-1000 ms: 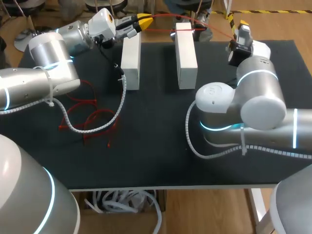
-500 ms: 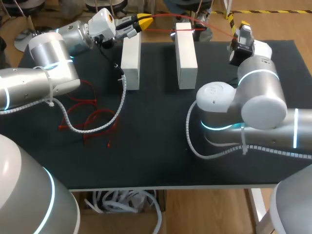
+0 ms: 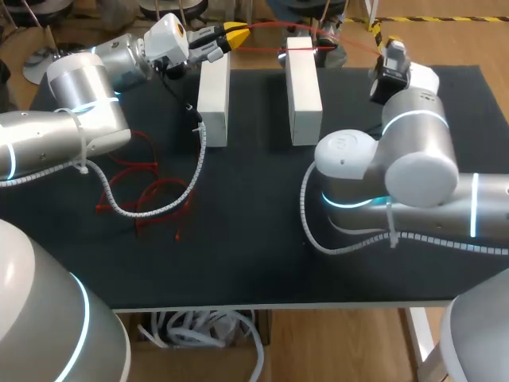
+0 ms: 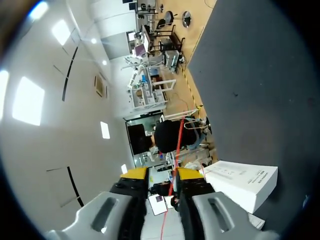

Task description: Grab the tape and strap the tape.

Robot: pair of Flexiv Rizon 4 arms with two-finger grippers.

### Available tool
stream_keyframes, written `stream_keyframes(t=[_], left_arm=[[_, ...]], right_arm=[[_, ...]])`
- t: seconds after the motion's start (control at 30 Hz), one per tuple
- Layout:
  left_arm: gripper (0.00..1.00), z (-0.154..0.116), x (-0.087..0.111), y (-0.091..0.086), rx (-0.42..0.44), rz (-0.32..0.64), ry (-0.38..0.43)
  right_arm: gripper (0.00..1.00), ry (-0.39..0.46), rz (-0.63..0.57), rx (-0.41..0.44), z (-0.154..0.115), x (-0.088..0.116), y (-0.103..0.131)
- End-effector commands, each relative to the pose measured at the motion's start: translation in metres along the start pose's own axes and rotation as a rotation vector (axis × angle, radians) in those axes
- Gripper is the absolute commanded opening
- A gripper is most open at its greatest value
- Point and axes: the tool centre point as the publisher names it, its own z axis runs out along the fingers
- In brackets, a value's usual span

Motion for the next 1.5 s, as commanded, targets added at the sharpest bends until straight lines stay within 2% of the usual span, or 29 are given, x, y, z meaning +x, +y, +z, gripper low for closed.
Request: stream_keyframes(t=[0.03,0.23,0.43,0.63,0.73,0.77,1.5], left_arm=[[0.0,0.0,0.0,0.001,0.003,0.002,-0.001],[0.0,0.0,0.0,0.001,0.003,0.002,-0.001],[0.0,0.0,0.0,0.001,0.003,0.002,-0.001],[0.0,0.0,0.0,0.001,0.003,0.002,-0.001],[0.0,0.0,0.0,0.001,0.003,0.002,-0.001],[0.0,0.0,0.0,0.001,0.003,0.002,-0.001],[0.0,0.0,0.0,0.001,0.003,0.002,-0.001]], right_arm=[[0.0,0.004,-0.018,-0.006,0.001,-0.001,-0.002],[0.0,0.031,-0.103,0.003,0.0,-0.009,0.001],[0.0,0.12,-0.352,-0.032,-0.003,-0.017,-0.002],[0.0,0.103,-0.606,-0.074,-0.008,-0.013,-0.008],[0.0,0.027,-0.708,-0.122,-0.01,-0.007,-0.013],[0.0,-0.022,-0.736,-0.126,-0.01,-0.006,-0.014],[0.0,-0.022,-0.736,-0.126,-0.01,-0.006,-0.014]])
